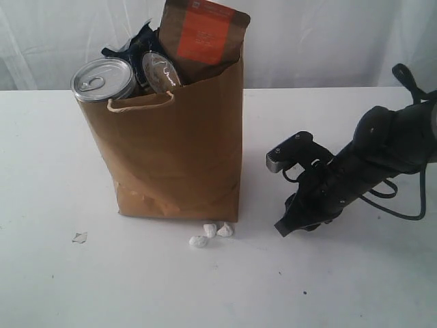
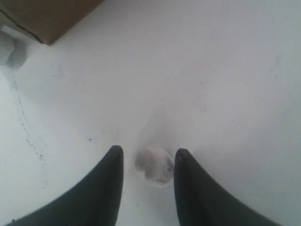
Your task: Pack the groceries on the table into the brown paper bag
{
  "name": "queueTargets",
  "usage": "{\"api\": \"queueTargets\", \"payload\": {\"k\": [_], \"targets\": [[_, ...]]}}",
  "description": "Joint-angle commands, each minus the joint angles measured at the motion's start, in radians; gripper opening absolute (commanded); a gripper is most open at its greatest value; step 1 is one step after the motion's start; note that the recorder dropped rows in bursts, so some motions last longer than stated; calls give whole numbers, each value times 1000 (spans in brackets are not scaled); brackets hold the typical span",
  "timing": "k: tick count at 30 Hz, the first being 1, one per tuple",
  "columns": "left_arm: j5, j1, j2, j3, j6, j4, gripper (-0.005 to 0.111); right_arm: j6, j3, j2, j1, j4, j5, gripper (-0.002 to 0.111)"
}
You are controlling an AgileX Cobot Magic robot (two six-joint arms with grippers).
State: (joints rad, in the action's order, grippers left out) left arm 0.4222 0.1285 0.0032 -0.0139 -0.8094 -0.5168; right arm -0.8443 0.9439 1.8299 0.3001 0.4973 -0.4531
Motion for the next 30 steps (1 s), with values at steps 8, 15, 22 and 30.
{"api": "queueTargets", "payload": {"k": [8,15,22,30], "targets": [[42,2,-3,10,2,11,0,40,2,-13,1,-1,-107,0],[42,2,-3,10,2,11,0,85,2,-149,1,-1,-149,0],[42,2,-3,10,2,11,0,123,2,-297,1,-1,-416,0],[42,2,-3,10,2,11,0,123,2,-483,1,-3,-497,0]]}}
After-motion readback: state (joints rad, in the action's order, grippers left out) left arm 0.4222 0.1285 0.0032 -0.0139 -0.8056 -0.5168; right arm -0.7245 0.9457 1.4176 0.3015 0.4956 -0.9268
